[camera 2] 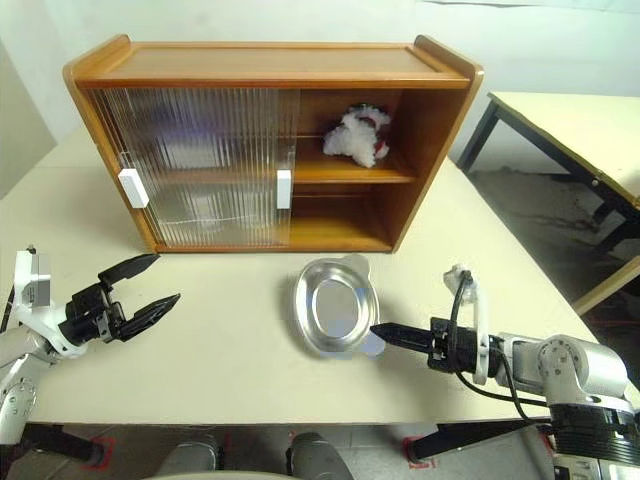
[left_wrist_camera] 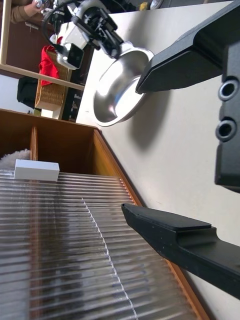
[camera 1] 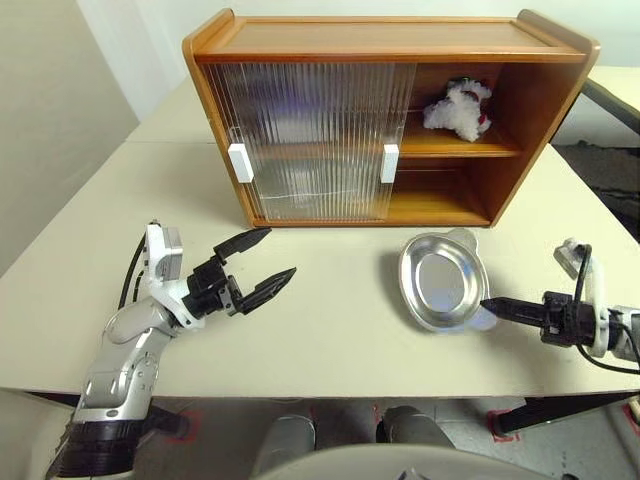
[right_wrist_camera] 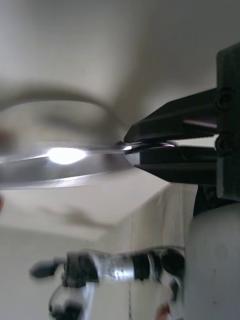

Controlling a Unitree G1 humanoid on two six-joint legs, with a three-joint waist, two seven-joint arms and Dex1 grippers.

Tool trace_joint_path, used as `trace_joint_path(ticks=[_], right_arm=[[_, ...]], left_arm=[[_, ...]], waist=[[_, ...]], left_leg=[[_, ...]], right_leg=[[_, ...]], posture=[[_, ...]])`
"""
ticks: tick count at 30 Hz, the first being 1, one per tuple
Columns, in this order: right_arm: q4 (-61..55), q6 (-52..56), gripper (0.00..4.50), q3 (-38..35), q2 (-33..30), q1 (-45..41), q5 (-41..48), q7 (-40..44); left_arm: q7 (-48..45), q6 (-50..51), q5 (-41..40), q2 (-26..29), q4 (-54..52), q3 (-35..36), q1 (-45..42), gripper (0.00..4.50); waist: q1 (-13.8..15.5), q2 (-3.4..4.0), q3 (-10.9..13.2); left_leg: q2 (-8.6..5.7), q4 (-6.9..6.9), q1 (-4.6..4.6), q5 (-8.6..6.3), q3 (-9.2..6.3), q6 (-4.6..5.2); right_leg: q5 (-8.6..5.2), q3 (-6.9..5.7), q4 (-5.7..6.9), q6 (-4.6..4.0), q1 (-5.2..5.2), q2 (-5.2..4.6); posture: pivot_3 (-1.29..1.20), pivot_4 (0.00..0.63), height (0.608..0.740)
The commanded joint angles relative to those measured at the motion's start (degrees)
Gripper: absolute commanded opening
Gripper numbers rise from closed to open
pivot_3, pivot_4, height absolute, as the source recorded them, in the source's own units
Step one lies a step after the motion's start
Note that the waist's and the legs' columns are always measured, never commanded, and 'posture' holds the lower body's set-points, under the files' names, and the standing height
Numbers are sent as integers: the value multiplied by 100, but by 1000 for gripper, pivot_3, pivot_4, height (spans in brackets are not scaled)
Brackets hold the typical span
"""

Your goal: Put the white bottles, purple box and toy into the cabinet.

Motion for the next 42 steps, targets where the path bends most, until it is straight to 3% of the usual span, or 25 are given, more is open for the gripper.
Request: trace_joint_path(ticks=[1, 11, 20, 31, 42], right_arm=[[6, 89, 44, -293, -30, -149, 160, -127], [363, 597, 44, -1143, 774, -956, 725, -874], [393, 690, 44, -1186, 889, -1053, 791, -1083], [835, 142, 44, -1877, 1739, -1654, 746, -2224], [876, -518, 44, -1960, 2510, -1848, 634, -3306]], left_arm=[[-45, -18, 33, 44, 86, 24, -13, 4500], [-45, -58, 57, 11, 106, -3, -30, 4500], [-39, -75, 50, 20, 55, 13, 33, 4500], [-43, -51, 27, 69, 1, 42, 81, 4500], [-23, -48, 43, 58, 16, 2, 25, 4500]], waist=[[0, -1, 0], [1, 0, -3], [26, 1, -5], [10, 7, -8], [-31, 11, -11]], left_leg=[[0, 1, 0, 0, 0, 0], [1, -2, 1, -1, -2, 3], [0, -3, 1, -2, -2, 4], [2, -3, 13, -2, -7, 6], [4, -5, 13, -6, -15, 12]], right_leg=[[-5, 0, 0, 9, 1, 0], [17, 1, 7, -36, -5, 0], [17, 0, 8, -36, -2, 0], [20, 0, 21, -40, -2, 0], [21, 0, 21, -40, -3, 0]], posture=[[-30, 5, 740], [-19, 0, 740], [-12, 0, 740], [-16, 0, 740], [-22, 0, 740]])
